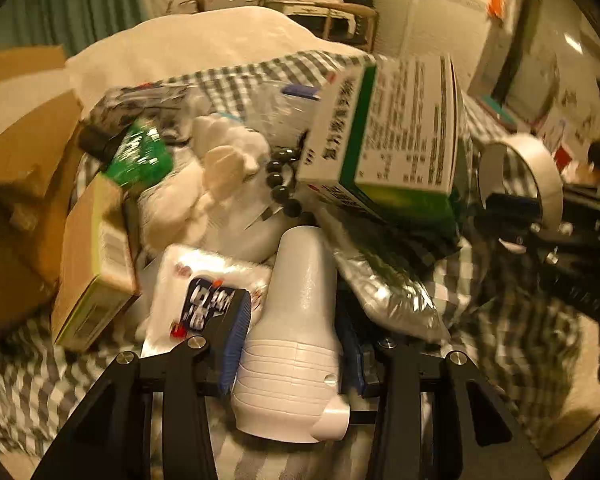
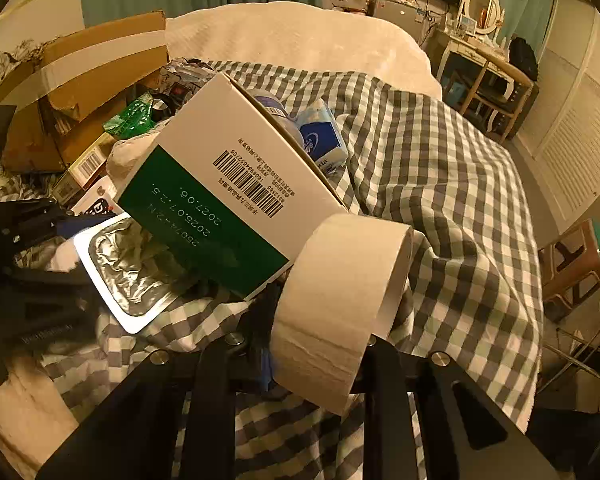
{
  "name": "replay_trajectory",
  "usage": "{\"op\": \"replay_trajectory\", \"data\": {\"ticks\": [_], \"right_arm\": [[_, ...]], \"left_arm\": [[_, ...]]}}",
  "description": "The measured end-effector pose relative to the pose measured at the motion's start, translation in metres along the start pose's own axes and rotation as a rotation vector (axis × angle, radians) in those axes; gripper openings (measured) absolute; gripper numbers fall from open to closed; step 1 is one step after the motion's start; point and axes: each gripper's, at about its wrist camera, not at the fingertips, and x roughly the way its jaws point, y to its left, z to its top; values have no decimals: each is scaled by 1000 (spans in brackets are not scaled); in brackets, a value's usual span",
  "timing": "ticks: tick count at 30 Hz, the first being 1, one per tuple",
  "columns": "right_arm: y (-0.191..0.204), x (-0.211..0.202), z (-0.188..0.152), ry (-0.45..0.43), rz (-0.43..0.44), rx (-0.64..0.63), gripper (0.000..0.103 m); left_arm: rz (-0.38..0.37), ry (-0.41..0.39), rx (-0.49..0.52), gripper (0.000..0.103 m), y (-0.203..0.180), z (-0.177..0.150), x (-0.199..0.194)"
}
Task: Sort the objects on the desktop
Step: 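Carry the white cup stack in the left tool while the right tool carries tape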
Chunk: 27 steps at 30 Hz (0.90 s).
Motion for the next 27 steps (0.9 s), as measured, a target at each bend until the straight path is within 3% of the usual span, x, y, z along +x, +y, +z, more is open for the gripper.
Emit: {"op": "replay_trajectory", "data": {"ticks": [5,12,18,21,27], "right_arm": [[21,-31,1,-27,-108,-118,13],[45,-91,10,-75,-131,-143,10],[84,-170,51,-237,-80,-150,10],[111,-201,84,-319,0,-153,10],[179,-208,151,-383,168,-210,10]], "left_arm": [[34,-62,-50,43,12,1,-28],[33,-158,-126,43,45,4,-83],[113,-300,-174,43,77,27,-150],[141,-387,-187,43,107,48,-190],[241,-450,-199,43,178,76,-222]]}}
